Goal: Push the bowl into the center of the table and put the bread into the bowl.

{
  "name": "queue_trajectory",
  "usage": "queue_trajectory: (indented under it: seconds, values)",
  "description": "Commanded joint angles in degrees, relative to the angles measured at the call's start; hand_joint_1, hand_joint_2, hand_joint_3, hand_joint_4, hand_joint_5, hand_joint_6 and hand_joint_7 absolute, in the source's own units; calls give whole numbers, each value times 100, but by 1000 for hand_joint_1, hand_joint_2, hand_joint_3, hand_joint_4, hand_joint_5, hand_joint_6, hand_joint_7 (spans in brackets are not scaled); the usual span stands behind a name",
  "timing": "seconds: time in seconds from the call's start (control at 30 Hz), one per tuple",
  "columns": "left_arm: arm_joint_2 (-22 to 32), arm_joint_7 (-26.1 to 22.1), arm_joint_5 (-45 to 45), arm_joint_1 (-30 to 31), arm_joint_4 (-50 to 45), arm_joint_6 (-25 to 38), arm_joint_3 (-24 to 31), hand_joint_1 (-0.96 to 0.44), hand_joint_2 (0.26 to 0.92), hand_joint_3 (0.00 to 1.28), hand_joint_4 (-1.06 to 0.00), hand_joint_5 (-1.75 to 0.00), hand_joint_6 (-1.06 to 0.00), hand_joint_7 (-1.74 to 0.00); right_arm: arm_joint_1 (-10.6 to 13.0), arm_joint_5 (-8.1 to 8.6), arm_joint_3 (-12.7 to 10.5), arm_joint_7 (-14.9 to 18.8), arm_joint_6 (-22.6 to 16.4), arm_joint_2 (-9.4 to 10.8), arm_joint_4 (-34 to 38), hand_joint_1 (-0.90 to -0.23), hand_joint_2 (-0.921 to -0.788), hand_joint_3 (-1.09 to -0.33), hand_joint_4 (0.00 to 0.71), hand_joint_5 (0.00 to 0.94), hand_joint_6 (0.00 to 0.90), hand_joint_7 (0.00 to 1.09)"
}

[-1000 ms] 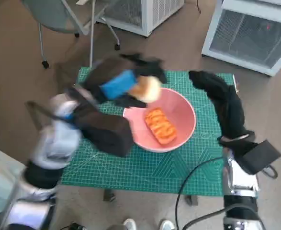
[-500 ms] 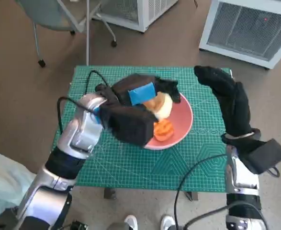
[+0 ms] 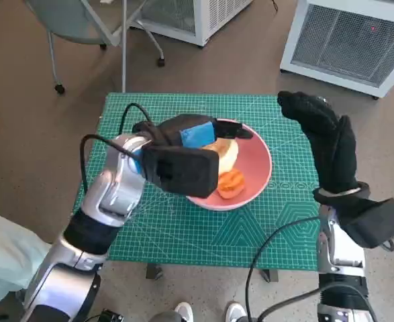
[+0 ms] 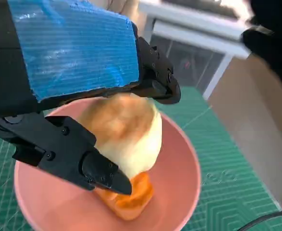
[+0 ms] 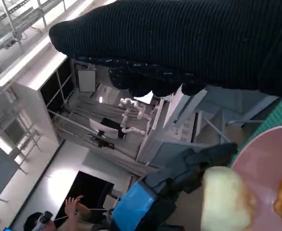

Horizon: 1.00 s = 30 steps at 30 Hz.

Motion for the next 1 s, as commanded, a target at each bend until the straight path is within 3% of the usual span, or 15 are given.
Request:
queue_trajectory:
  seconds: [0.03,0.37,0.53,0.67,1.0]
  values:
    - [149,118,-89,192,-406,-89,222,-279,866,7,-239,0,-377,-34,123,94,-53,-55,92,36,-17,-608,-921,-753,239,4,-1,509]
    - [184,452,-970,564,-1010,-459,1200,-293,874,7,-250,-6,-394,-32,76,72,-56,-107,79,50,-81,-621,-921,-736,242,5,-1,513]
    - [193,542,-1109,607,-1015,-557,1262,-292,880,8,-260,-7,-403,-32,80,71,-57,-113,91,48,-101,-623,-921,-735,244,5,-1,514]
    - [-516,1521,-1970,819,-280,-1869,2026,-354,908,48,-301,-24,-435,-47,11,77,-60,-137,155,6,-290,-629,-921,-722,250,7,-1,519]
    - [-1118,1576,-3195,1058,-53,-2322,2378,-557,921,285,-336,-22,-386,-31,-152,-10,5,-224,367,-22,-746,-609,-921,-719,257,8,-1,525]
